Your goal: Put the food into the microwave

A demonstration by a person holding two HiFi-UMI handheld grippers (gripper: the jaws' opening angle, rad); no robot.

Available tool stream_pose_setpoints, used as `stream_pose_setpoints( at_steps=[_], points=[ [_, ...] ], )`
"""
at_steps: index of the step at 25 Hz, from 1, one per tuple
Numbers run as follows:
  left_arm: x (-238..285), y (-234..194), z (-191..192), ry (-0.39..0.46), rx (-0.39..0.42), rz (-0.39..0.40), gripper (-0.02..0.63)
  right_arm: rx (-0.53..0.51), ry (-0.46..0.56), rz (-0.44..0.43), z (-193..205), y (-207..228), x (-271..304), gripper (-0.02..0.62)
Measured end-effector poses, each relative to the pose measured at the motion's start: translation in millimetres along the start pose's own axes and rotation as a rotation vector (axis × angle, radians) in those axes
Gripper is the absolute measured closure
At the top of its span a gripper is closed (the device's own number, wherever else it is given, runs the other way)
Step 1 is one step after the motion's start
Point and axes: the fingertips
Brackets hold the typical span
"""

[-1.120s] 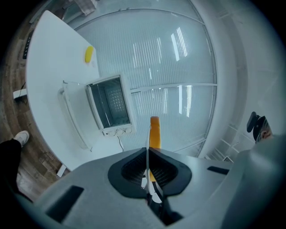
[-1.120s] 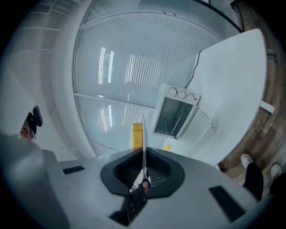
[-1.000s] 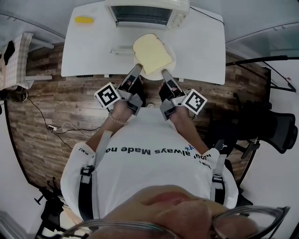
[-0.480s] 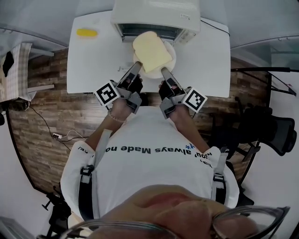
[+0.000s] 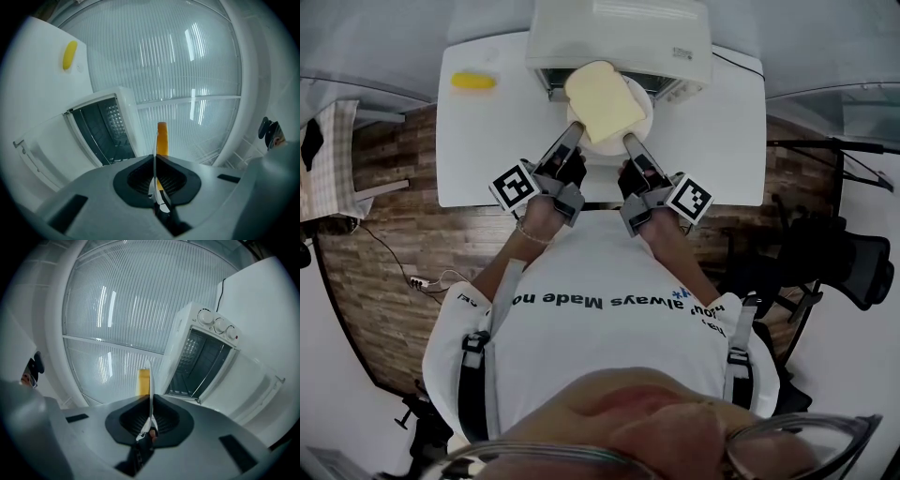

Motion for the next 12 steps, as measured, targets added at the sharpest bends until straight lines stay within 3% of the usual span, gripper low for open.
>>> stream_pose_setpoints(
  at_steps=[4,12],
  points=[
    [17,4,14,-0.015,0.006,-0.002,0.588,0.008,0.016,-0.001,-18,3,-12,0.572],
    [18,2,14,-0.012,-0.005,-0.001,0.588,0.010,0.013,0.005,-18,5,-11,0.572]
  ],
)
Point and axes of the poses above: the fingertips, and each gripper's own axes: x forward along the fingers, y to its right, z out of its underside, and after that the axes turned 3 degrees about -x, right-handed
